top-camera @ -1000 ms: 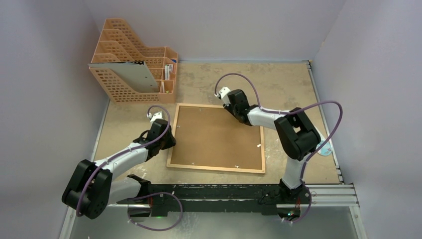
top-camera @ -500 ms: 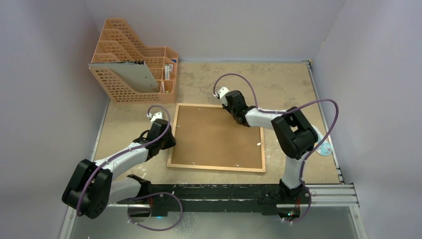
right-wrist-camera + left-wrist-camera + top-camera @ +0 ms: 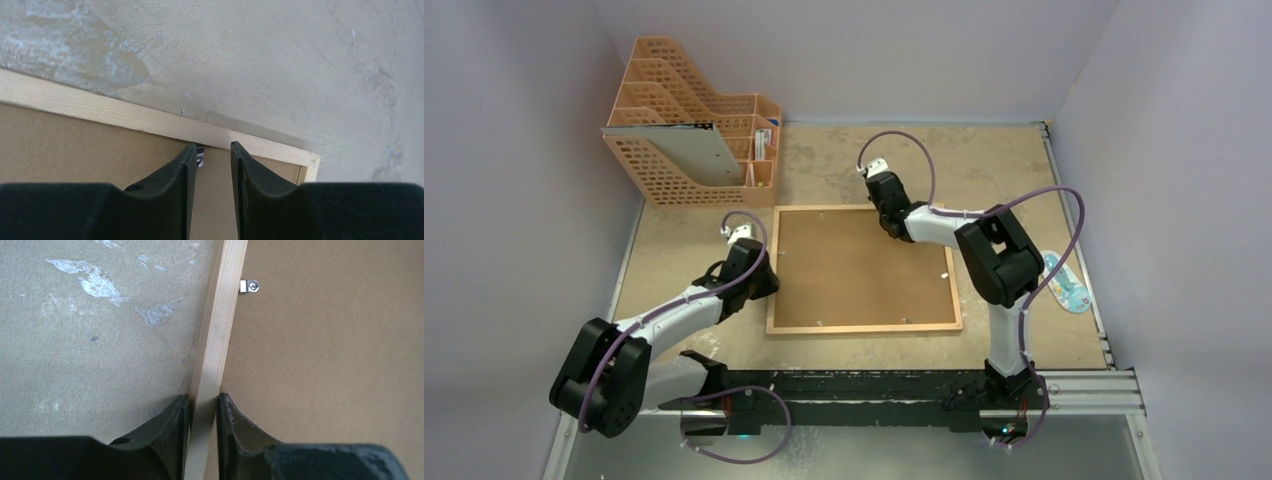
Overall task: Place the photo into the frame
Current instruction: Install the photo frame at the center of the board.
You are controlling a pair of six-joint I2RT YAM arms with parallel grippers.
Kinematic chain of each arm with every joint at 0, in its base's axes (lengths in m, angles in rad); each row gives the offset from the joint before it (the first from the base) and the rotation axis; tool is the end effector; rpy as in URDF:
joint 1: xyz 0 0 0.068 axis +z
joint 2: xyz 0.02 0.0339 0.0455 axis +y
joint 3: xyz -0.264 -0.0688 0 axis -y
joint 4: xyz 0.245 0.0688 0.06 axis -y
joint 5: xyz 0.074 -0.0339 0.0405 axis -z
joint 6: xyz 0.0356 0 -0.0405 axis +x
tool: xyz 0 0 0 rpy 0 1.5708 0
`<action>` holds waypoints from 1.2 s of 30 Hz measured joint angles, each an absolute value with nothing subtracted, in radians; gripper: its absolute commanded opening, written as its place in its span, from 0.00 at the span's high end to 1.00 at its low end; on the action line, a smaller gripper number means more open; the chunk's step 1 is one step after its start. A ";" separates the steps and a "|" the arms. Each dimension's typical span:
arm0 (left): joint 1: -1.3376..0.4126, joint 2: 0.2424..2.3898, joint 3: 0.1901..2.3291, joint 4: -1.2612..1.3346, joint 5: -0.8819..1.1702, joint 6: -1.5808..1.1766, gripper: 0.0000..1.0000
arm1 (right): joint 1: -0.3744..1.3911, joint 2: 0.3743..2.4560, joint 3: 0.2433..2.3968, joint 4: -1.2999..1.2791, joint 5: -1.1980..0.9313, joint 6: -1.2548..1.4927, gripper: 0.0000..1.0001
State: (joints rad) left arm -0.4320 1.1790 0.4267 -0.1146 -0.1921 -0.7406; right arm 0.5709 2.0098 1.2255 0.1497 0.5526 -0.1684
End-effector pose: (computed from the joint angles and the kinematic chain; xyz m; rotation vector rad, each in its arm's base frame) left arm 0.1932 -0.0816 0.1508 -0.4598 2.3950 -0.2996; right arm 0.3736 0.2177 0.1601 -0.4781 2.0672 -0.3713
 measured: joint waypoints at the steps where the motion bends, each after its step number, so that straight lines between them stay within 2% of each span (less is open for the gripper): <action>1: -0.432 1.179 0.427 -0.113 -0.190 -0.741 0.85 | 0.570 2.013 1.232 0.143 0.559 -0.147 0.67; 9: -0.432 1.179 0.427 -0.110 -0.178 -0.741 0.83 | 0.552 2.017 1.260 0.097 0.566 -0.016 0.65; 14: -0.432 1.176 0.427 -0.113 -0.171 -0.741 0.67 | 0.524 1.973 1.234 0.090 0.477 -0.009 0.58; 18: -0.432 1.162 0.430 -0.146 -0.170 -0.741 0.55 | 0.491 1.828 1.155 0.086 0.350 -0.033 0.53; 24: -0.430 1.123 0.480 -0.231 -0.172 -0.740 0.44 | 0.500 1.610 1.142 0.079 0.107 -0.034 0.43; 29: -0.427 1.051 0.547 -0.288 -0.192 -0.741 0.43 | 0.686 1.494 1.043 0.074 0.026 -0.050 0.42; 36: -0.426 0.911 0.627 -0.414 -0.288 -0.746 0.41 | 0.994 1.457 0.889 0.017 -0.024 -0.087 0.41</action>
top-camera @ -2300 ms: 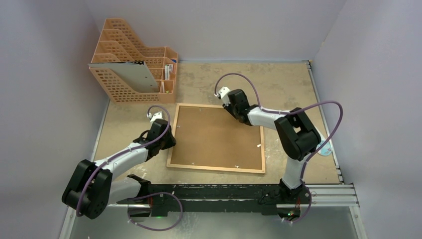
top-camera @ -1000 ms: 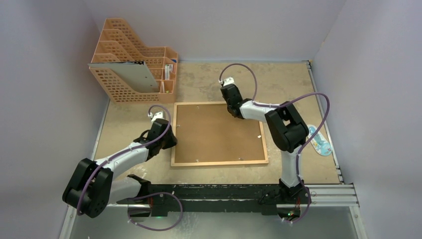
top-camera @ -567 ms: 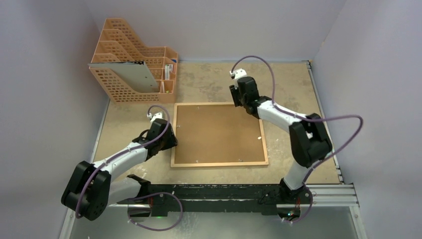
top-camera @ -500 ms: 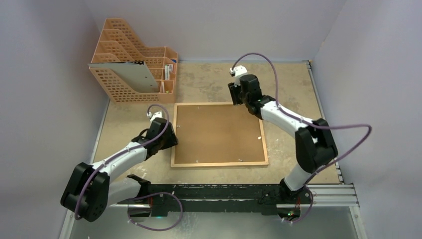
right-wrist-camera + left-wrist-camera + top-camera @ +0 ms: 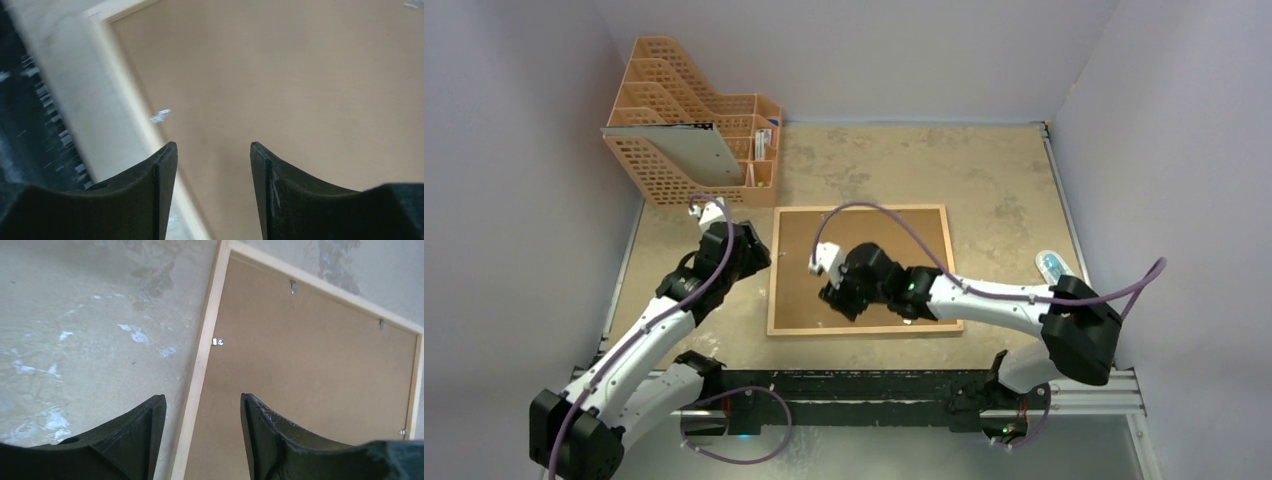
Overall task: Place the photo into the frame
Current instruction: Install the photo frame at the center of the board, then turn over the photo frame at the center of the board.
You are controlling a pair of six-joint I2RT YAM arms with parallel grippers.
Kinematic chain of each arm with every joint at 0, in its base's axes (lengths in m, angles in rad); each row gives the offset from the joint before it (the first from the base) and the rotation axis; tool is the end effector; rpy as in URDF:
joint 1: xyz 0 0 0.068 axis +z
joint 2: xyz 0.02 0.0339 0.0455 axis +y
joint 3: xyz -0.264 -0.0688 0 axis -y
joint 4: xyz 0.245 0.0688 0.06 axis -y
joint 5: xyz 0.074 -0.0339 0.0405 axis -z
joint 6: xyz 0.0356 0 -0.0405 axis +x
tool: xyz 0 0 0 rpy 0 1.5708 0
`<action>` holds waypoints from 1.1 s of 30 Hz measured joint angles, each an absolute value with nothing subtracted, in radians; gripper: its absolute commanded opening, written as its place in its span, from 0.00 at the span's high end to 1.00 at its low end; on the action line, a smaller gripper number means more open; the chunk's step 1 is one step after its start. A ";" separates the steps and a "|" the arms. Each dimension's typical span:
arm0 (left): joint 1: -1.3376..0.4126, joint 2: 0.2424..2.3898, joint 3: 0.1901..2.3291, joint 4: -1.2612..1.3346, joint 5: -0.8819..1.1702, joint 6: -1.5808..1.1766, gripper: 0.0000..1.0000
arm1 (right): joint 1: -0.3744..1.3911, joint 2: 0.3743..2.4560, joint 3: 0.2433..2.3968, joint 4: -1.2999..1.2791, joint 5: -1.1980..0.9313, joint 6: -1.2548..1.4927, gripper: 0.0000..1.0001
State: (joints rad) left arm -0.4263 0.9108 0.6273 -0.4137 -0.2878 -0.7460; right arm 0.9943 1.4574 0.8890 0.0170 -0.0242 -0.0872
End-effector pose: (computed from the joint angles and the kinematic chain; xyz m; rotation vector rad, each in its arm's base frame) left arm 0.1799 -0.0706 0.2417 -0.5077 2.1942 -0.3091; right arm 0.1749 0.2706 0.2371 -1.1317 1.8561 0.5561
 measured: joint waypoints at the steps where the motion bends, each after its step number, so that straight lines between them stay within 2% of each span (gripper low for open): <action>1: -0.426 0.889 0.638 -0.432 -0.305 -0.748 0.41 | 1.043 1.449 0.876 0.002 -0.017 -0.092 0.41; 5: -0.426 0.817 0.685 -0.499 -0.374 -0.751 0.38 | 1.210 1.455 0.891 -0.049 -0.018 -0.098 0.41; 9: -0.426 0.739 0.733 -0.552 -0.455 -0.764 0.35 | 1.286 1.555 0.958 -0.124 0.031 -0.098 0.41; 13: -0.426 0.694 0.788 -0.572 -0.508 -0.765 0.35 | 1.303 1.673 0.982 -0.203 0.108 -0.106 0.41; 22: -0.426 0.742 0.813 -0.587 -0.528 -0.765 0.34 | 1.307 1.691 0.999 -0.306 0.205 -0.136 0.41; 33: -0.426 0.767 0.806 -0.589 -0.511 -0.764 0.34 | 1.284 1.691 0.999 -0.364 0.163 -0.194 0.51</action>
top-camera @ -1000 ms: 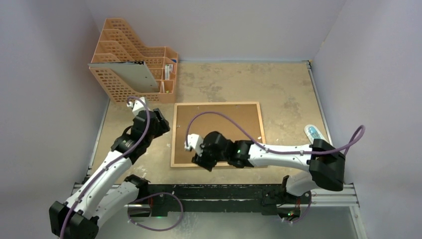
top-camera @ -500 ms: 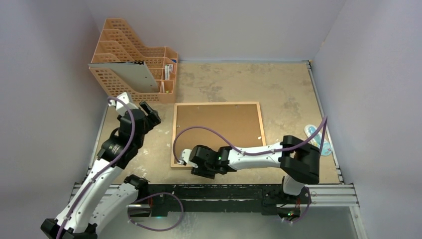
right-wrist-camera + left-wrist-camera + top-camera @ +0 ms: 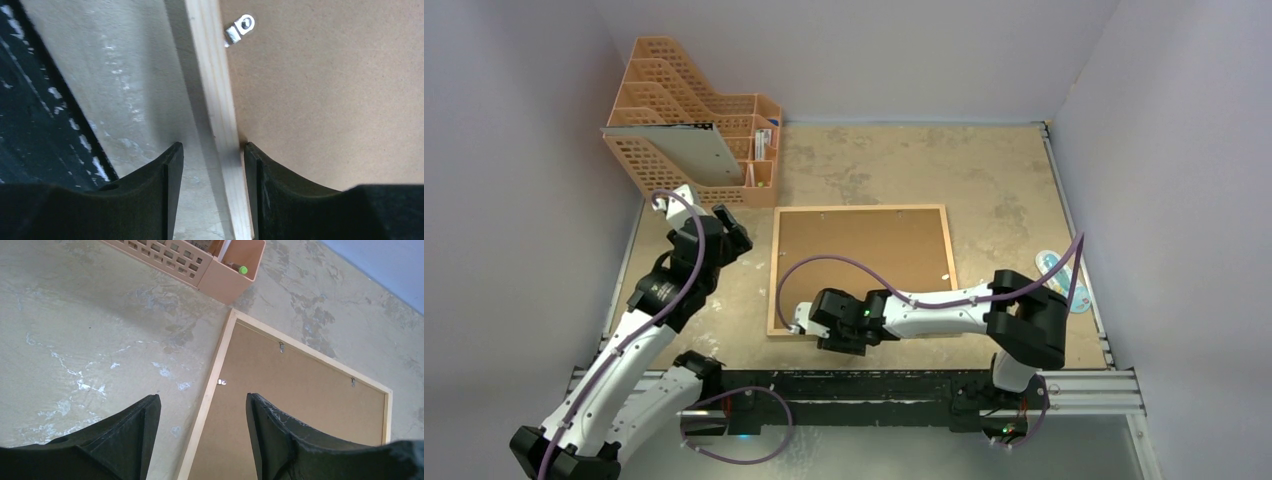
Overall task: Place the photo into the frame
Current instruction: Turn over the photo frame at the center of the board.
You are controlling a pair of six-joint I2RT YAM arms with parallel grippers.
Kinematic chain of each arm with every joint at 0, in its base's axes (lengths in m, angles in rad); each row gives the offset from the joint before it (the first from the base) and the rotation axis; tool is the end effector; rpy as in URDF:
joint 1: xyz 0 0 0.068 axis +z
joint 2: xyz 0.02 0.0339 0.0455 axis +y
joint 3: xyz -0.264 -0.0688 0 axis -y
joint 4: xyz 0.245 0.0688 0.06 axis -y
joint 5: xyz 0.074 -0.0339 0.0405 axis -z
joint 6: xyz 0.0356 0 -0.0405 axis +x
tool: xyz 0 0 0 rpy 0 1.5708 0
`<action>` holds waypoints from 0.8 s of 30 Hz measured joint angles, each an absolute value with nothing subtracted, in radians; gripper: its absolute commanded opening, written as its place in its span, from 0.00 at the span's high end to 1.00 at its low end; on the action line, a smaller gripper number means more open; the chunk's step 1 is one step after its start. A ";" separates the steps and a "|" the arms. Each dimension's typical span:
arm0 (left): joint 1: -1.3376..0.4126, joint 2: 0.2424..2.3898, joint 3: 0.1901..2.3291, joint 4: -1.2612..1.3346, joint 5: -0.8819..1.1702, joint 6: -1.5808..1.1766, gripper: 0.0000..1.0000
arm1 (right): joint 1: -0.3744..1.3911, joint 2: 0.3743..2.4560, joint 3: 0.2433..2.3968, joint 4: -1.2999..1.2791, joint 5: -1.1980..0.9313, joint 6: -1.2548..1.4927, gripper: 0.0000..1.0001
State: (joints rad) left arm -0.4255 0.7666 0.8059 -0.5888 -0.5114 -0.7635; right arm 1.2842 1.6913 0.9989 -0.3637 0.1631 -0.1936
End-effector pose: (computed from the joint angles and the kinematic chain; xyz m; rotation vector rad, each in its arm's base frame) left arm 0.1546 -0.0510 0.3114 -0.6338 1.9489 -0.1971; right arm 0.0995 0.3172 0.1704 -1.7188 1.9700 0.1742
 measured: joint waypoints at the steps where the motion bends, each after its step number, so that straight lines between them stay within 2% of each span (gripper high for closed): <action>1: -0.426 0.768 0.806 -0.589 -0.508 -0.764 0.34 | 1.276 1.691 0.999 -0.366 0.158 -0.199 0.52; 8: -0.426 0.768 0.805 -0.589 -0.497 -0.763 0.34 | 1.207 1.687 0.999 -0.370 0.129 -0.234 0.65; 17: -0.426 0.781 0.803 -0.587 -0.476 -0.759 0.34 | 1.203 1.680 1.005 -0.387 0.069 -0.286 0.97; 19: -0.426 0.787 0.803 -0.586 -0.470 -0.756 0.34 | 1.202 1.680 1.010 -0.392 0.067 -0.294 1.00; 24: -0.426 0.793 0.803 -0.587 -0.448 -0.756 0.33 | 1.200 1.680 1.049 -0.412 0.062 -0.294 1.00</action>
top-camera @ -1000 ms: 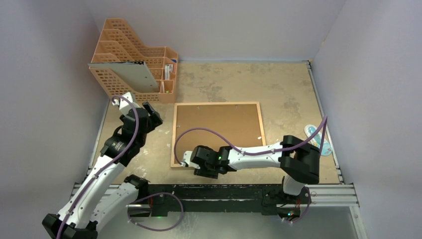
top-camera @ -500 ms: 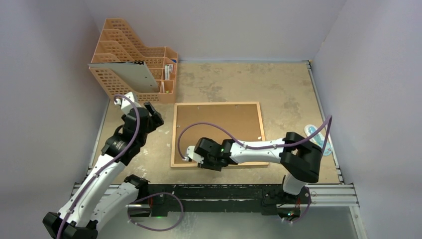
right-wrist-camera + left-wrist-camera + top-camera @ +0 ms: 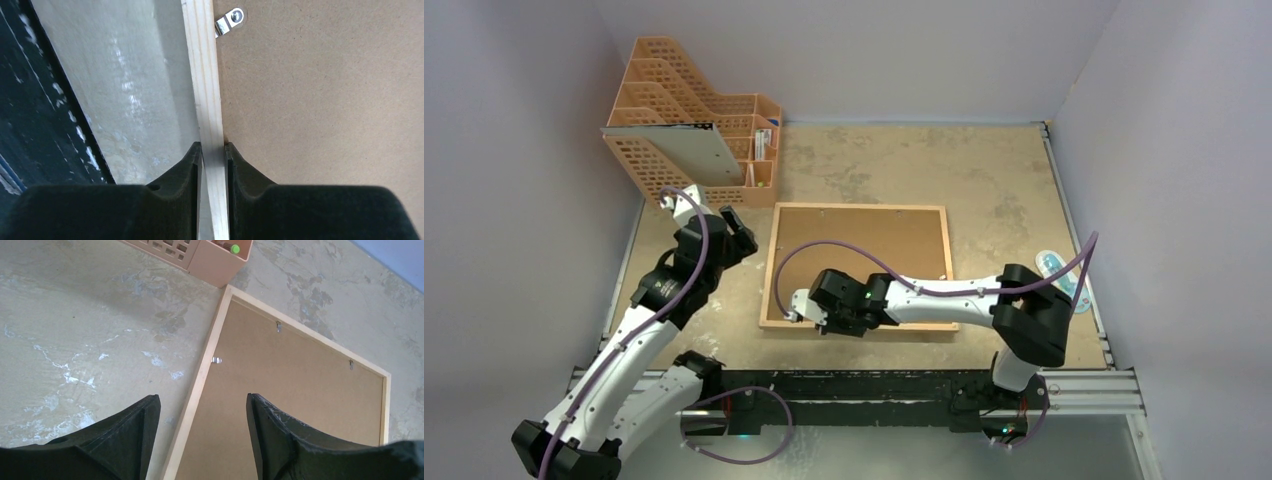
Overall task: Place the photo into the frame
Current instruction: Turn over the photo frame at the center of the board.
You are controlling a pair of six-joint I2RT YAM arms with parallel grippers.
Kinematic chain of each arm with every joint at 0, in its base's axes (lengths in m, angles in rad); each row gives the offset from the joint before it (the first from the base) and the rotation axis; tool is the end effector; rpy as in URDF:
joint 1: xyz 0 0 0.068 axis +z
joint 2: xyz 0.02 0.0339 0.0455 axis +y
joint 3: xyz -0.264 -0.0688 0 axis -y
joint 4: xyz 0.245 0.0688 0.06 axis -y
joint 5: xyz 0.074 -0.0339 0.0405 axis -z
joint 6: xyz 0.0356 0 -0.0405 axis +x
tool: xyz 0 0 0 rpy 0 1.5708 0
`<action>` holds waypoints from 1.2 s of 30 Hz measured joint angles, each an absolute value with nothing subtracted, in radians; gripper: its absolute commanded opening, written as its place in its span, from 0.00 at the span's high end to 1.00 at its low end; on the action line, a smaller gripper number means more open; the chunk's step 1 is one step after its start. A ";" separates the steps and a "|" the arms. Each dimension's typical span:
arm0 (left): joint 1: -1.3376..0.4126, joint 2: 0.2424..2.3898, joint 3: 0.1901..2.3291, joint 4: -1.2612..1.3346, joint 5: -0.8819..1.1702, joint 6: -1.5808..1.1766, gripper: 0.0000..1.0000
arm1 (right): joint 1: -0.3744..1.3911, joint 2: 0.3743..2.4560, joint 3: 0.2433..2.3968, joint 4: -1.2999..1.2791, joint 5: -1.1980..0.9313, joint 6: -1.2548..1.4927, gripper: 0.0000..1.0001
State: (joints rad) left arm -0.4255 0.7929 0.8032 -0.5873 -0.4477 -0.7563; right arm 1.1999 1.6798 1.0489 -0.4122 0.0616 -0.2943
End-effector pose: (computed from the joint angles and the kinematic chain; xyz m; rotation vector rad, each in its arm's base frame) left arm 0.1594 -0.0553 0.3062 -0.5951 2.0071 -0.2349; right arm 0.1242 0.3134 0.1852 -1.7716 1.9450 0.2380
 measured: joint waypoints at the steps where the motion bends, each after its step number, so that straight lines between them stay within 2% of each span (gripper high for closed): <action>1: -0.426 0.793 0.803 -0.591 -0.442 -0.758 0.32 | 1.200 1.680 1.063 -0.414 0.062 -0.291 1.00; 6: -0.426 0.763 0.775 -0.632 -0.400 -0.791 0.28 | 1.194 1.679 1.124 -0.401 0.063 -0.263 1.00; 15: -0.426 0.578 0.624 -0.671 -0.225 -0.904 0.25 | 1.156 1.624 1.127 -0.303 0.070 -0.195 1.00; 22: -0.426 0.643 0.438 -0.518 0.014 -0.966 0.25 | 1.148 1.597 1.126 -0.180 0.114 -0.136 1.00; 32: -0.426 0.659 0.320 -0.221 0.133 -1.073 0.25 | 1.143 1.599 1.126 -0.147 0.113 -0.080 1.00; 35: -0.426 0.642 0.264 -0.134 0.140 -1.120 0.30 | 1.143 1.604 1.135 -0.144 0.113 -0.061 1.00; 36: -0.426 0.641 0.250 -0.110 0.142 -1.139 0.35 | 1.143 1.607 1.138 -0.143 0.112 -0.057 1.00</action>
